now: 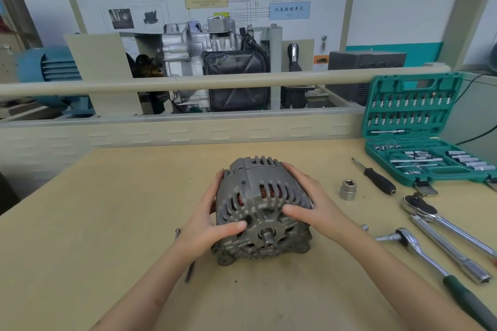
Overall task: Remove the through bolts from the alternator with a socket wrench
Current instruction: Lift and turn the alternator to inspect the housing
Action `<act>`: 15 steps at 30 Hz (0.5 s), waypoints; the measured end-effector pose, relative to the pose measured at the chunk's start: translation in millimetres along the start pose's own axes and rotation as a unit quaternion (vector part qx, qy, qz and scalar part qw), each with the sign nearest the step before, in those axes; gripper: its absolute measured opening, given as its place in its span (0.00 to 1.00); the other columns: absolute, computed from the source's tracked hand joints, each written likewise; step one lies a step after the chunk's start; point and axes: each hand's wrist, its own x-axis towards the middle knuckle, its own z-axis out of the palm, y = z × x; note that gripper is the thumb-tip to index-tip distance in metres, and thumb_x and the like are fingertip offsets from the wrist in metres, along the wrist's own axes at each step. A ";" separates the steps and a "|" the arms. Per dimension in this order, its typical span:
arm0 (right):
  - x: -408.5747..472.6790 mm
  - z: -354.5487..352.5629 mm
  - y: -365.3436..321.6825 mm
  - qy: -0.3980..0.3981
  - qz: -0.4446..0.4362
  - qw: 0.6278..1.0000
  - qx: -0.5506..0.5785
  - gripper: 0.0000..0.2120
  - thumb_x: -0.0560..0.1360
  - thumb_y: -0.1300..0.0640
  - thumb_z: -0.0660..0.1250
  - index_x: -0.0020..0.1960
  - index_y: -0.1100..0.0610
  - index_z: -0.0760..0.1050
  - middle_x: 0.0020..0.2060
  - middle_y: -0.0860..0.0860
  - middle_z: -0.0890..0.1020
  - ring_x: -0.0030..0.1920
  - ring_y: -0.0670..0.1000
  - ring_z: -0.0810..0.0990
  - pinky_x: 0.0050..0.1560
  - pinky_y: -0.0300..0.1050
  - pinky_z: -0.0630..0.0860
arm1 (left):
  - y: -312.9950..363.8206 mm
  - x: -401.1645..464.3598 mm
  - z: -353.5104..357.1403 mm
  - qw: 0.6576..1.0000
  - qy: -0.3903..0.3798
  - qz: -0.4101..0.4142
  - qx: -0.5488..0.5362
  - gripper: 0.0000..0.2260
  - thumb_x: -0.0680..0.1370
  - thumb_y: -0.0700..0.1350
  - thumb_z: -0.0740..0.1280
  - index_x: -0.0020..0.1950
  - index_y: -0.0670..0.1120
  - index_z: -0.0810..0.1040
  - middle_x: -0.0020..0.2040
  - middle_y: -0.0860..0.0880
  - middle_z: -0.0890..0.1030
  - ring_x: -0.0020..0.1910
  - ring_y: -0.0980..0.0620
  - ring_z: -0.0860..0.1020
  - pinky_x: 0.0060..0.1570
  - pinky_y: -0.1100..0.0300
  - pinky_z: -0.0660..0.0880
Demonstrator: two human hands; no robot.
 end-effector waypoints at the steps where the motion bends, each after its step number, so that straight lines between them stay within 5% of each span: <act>1: -1.7 -1.1 -1.2 -0.005 0.003 1.000 -0.003 0.46 0.58 0.34 0.66 0.72 0.45 0.55 0.68 0.46 0.65 0.70 0.48 0.61 0.69 0.55 0.61 | 1.1 -2.0 1.5 1.000 0.003 0.000 0.003 0.44 0.56 0.60 0.75 0.65 0.70 0.54 0.63 0.70 0.65 0.60 0.69 0.69 0.50 0.75 0.70; 5: -11.3 1.5 -7.6 0.016 0.000 0.998 0.067 0.41 0.56 0.37 0.69 0.66 0.41 0.59 0.65 0.45 0.67 0.66 0.44 0.66 0.65 0.40 0.67 | 6.1 -8.1 4.3 1.000 0.017 0.003 0.020 0.45 0.55 0.61 0.75 0.66 0.69 0.54 0.64 0.70 0.64 0.58 0.73 0.68 0.49 0.77 0.68; 9: -20.6 1.4 -6.0 0.041 -0.003 0.997 0.063 0.39 0.54 0.36 0.70 0.63 0.38 0.61 0.63 0.42 0.69 0.63 0.36 0.68 0.59 0.32 0.67 | 4.8 -16.7 4.1 1.000 0.018 -0.007 0.024 0.49 0.51 0.65 0.75 0.68 0.67 0.55 0.65 0.67 0.65 0.61 0.67 0.69 0.56 0.68 0.69; 12: -18.8 -7.1 -4.8 0.022 -0.001 0.999 0.032 0.39 0.54 0.34 0.70 0.63 0.35 0.61 0.63 0.37 0.69 0.62 0.33 0.67 0.60 0.33 0.66 | 7.2 -15.7 5.2 1.000 0.015 -0.014 0.022 0.52 0.49 0.67 0.75 0.69 0.66 0.55 0.64 0.67 0.67 0.60 0.64 0.71 0.57 0.62 0.71; 15: 0.9 -16.2 -9.3 -0.008 0.034 0.999 0.034 0.42 0.54 0.30 0.68 0.65 0.38 0.61 0.61 0.35 0.69 0.60 0.35 0.69 0.58 0.36 0.69 | 13.9 0.8 2.1 0.999 0.017 -0.029 -0.023 0.50 0.50 0.64 0.75 0.69 0.63 0.58 0.60 0.65 0.71 0.53 0.69 0.75 0.45 0.70 0.74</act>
